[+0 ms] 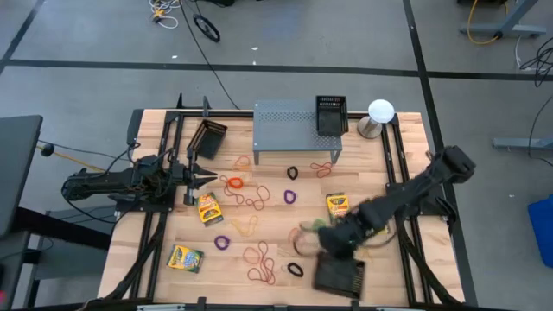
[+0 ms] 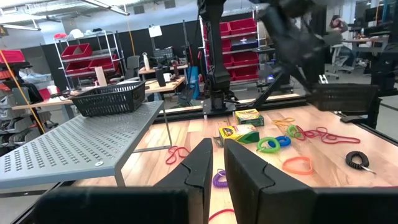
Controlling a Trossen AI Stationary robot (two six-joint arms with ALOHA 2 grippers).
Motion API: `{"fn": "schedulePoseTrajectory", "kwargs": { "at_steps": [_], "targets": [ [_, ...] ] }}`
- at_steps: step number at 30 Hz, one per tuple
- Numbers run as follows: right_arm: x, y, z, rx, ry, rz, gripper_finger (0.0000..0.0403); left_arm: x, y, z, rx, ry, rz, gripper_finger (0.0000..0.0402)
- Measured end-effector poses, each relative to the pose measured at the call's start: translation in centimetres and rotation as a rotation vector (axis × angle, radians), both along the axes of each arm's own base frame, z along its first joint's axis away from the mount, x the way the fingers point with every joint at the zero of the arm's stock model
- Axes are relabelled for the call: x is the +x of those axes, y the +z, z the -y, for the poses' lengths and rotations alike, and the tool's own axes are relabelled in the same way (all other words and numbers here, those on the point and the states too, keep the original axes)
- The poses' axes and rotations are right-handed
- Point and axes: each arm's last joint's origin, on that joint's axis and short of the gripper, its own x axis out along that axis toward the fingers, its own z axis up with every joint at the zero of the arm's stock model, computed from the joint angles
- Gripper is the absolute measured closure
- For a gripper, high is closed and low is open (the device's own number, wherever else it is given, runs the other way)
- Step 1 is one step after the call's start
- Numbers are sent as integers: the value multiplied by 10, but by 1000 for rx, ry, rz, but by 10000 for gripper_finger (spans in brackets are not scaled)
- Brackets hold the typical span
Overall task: Sort rubber bands into baskets
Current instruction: Put the bottom black basket into the shelf
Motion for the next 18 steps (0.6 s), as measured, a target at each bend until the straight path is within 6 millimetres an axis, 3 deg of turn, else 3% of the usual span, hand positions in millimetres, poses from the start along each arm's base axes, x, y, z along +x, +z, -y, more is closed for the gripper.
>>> {"fn": "schedulePoseTrajectory", "kwargs": {
  "at_steps": [4, 10, 14, 18],
  "targets": [
    [23, 5, 41, -7, -325, -7, 390, 0, 0, 0, 0, 0, 0, 351],
    [53, -21, 92, 26, -736, -23, 389, 0, 0, 0, 0, 0, 0, 351],
    [63, -33, 110, 67, -923, 39, 390, 0, 0, 0, 0, 0, 0, 351],
    [59, -46, 117, 81, -1098, 26, 389, 0, 0, 0, 0, -1, 0, 351]
  ]
}}
